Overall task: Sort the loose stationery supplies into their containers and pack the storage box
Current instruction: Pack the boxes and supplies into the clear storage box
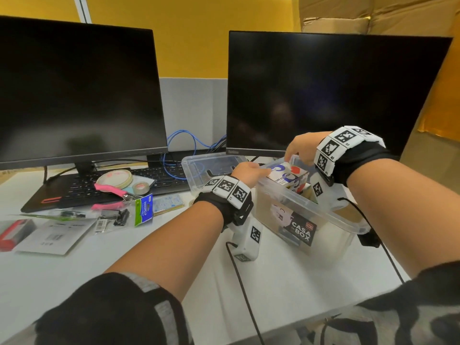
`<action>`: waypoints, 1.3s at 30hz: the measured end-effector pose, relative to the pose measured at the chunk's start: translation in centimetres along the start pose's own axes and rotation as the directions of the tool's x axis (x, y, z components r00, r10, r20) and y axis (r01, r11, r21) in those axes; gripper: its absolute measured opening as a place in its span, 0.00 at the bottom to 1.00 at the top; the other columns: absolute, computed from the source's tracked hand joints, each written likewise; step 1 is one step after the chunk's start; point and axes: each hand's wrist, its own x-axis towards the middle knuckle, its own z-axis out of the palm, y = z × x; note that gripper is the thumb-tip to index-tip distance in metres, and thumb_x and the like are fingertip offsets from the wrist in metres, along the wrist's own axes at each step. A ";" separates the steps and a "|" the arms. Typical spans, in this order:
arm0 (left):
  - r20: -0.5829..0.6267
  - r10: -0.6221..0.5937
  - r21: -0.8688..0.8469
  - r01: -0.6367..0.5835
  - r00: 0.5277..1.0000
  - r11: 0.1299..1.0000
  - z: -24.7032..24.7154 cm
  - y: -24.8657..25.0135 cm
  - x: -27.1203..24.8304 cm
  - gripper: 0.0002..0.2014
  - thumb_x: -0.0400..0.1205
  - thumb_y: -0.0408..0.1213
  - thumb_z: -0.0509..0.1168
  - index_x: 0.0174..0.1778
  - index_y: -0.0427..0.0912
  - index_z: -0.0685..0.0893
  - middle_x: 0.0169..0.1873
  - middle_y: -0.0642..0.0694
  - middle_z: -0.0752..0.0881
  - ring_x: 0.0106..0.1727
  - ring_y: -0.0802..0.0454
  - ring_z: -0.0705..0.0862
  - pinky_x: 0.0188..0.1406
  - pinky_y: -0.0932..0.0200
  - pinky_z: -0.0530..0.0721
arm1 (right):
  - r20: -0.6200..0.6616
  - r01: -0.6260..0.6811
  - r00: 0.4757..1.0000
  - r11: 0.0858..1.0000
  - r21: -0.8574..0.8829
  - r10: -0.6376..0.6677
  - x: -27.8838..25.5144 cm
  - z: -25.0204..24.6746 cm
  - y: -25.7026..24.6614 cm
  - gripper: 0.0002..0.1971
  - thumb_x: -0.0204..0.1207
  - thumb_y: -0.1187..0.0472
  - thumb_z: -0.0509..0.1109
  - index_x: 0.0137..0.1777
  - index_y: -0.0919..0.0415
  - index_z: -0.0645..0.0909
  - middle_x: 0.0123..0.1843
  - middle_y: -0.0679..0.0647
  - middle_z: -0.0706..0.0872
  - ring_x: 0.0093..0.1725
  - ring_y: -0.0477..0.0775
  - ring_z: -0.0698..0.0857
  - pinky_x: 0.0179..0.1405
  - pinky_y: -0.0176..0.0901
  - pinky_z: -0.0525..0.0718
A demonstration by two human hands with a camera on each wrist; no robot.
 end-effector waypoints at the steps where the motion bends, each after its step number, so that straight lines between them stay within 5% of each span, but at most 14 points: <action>1: 0.000 0.031 0.031 -0.031 1.000 0.999 -0.4 0.3 -0.5 0.20 0.84 0.42 0.62 0.69 0.37 0.77 0.68 0.40 0.77 0.68 0.42 0.75 0.69 0.47 0.73 | -0.019 -0.005 1.000 1.000 -0.008 0.005 0.1 -0.7 -0.5 0.20 0.80 0.69 0.62 0.71 0.59 0.76 0.70 0.56 0.78 0.67 0.59 0.79 0.67 0.46 0.77; 3: -0.002 0.090 0.075 -0.090 0.996 0.993 -1.4 0.8 -1.1 0.13 0.84 0.40 0.60 0.60 0.38 0.81 0.61 0.37 0.78 0.63 0.44 0.77 0.61 0.50 0.74 | -0.068 -0.016 0.998 1.000 0.005 0.016 0.6 -2.1 -1.8 0.18 0.81 0.69 0.60 0.70 0.62 0.77 0.68 0.60 0.80 0.65 0.62 0.80 0.67 0.51 0.77; 5: -0.033 0.139 0.093 -0.135 0.990 0.986 -2.9 1.2 -1.6 0.08 0.84 0.38 0.60 0.42 0.40 0.79 0.44 0.39 0.78 0.46 0.48 0.77 0.42 0.56 0.73 | -0.130 0.017 0.991 1.000 0.017 -0.015 1.0 -3.5 -3.6 0.18 0.80 0.68 0.60 0.69 0.61 0.78 0.66 0.60 0.81 0.61 0.63 0.82 0.65 0.54 0.79; 9: -0.120 0.189 0.193 -0.163 0.975 0.967 -7.4 0.5 -3.1 0.06 0.83 0.33 0.60 0.44 0.37 0.82 0.29 0.44 0.73 0.29 0.51 0.70 0.27 0.63 0.66 | -0.180 0.176 0.967 0.984 -0.034 -0.180 1.9 -5.3 -9.3 0.19 0.80 0.67 0.62 0.70 0.53 0.77 0.67 0.55 0.81 0.62 0.60 0.81 0.61 0.47 0.79; 12: -0.207 0.179 0.353 -0.097 0.962 0.931 -12.0 -2.0 -4.6 0.07 0.82 0.29 0.60 0.42 0.33 0.82 0.38 0.36 0.78 0.41 0.42 0.75 0.35 0.57 0.71 | -0.230 0.311 0.920 0.948 -0.072 -0.319 2.1 -5.6 -15.1 0.15 0.82 0.63 0.59 0.66 0.56 0.80 0.64 0.54 0.83 0.60 0.58 0.81 0.51 0.42 0.74; 15: -0.356 0.092 0.369 0.049 0.930 0.928 -16.3 -6.0 -5.7 0.07 0.81 0.29 0.61 0.43 0.39 0.84 0.47 0.36 0.81 0.50 0.43 0.79 0.50 0.57 0.76 | -0.261 0.390 0.894 0.920 0.050 -0.365 2.5 -4.4 -20.0 0.16 0.80 0.66 0.62 0.66 0.56 0.81 0.64 0.53 0.83 0.61 0.57 0.81 0.54 0.40 0.75; 17: -0.533 -0.001 0.318 0.201 0.846 0.927 -19.3 -9.4 -6.9 0.11 0.81 0.32 0.62 0.56 0.41 0.85 0.59 0.41 0.83 0.60 0.41 0.80 0.61 0.54 0.76 | -0.248 0.434 0.880 0.898 0.076 -0.405 3.1 -3.4 -23.7 0.17 0.80 0.67 0.61 0.66 0.58 0.82 0.66 0.54 0.82 0.63 0.59 0.81 0.61 0.42 0.77; 21: -0.843 -0.118 0.186 0.490 0.525 0.851 -23.8 -15.1 -10.6 0.22 0.79 0.31 0.60 0.71 0.46 0.75 0.73 0.37 0.68 0.74 0.38 0.66 0.72 0.47 0.65 | -0.214 0.537 0.839 0.826 0.171 -0.501 2.3 -1.8 -30.5 0.18 0.82 0.61 0.58 0.68 0.66 0.79 0.70 0.57 0.79 0.66 0.60 0.79 0.68 0.46 0.74; 23: -0.915 -0.115 0.129 0.552 0.386 0.824 -25.5 -17.1 -12.7 0.24 0.79 0.30 0.61 0.73 0.47 0.71 0.78 0.39 0.61 0.78 0.40 0.59 0.74 0.43 0.61 | -0.190 0.598 0.800 0.779 0.188 -0.569 2.6 -0.6 -33.6 0.19 0.81 0.64 0.60 0.71 0.61 0.77 0.73 0.58 0.77 0.69 0.60 0.77 0.64 0.42 0.73; 25: -0.937 -0.151 0.072 0.596 0.315 0.800 -27.2 -19.4 -13.6 0.25 0.80 0.34 0.62 0.75 0.47 0.69 0.80 0.40 0.57 0.79 0.40 0.56 0.75 0.42 0.58 | -0.127 0.644 0.763 0.725 0.246 -0.634 3.1 0.4 -36.4 0.26 0.77 0.70 0.63 0.75 0.51 0.73 0.74 0.57 0.73 0.71 0.60 0.75 0.63 0.42 0.73; 29: -0.887 -0.338 -0.088 0.603 0.315 0.793 -29.5 -23.0 -13.7 0.24 0.85 0.49 0.56 0.77 0.47 0.68 0.80 0.35 0.58 0.80 0.37 0.55 0.76 0.45 0.54 | -0.023 0.694 0.707 0.687 0.216 -0.707 3.3 1.2 -39.8 0.32 0.78 0.71 0.60 0.78 0.42 0.65 0.83 0.57 0.55 0.79 0.62 0.63 0.73 0.47 0.63; 33: -0.811 -0.406 -0.121 0.558 0.421 0.821 -31.1 -25.0 -13.3 0.24 0.85 0.46 0.59 0.75 0.39 0.70 0.73 0.32 0.71 0.73 0.34 0.70 0.70 0.49 0.67 | 0.020 0.708 0.691 0.682 0.184 -0.722 3.7 1.3 -40.7 0.35 0.79 0.68 0.64 0.82 0.49 0.55 0.82 0.55 0.60 0.78 0.58 0.65 0.67 0.39 0.65; 39: -0.784 -0.422 -0.090 0.589 0.456 0.803 -32.0 -25.1 -13.4 0.26 0.80 0.39 0.66 0.74 0.39 0.73 0.71 0.35 0.75 0.71 0.37 0.73 0.70 0.50 0.72 | 0.034 0.676 0.716 0.704 0.220 -0.698 4.5 1.6 -40.4 0.30 0.79 0.65 0.65 0.80 0.51 0.63 0.82 0.54 0.63 0.78 0.57 0.64 0.73 0.43 0.63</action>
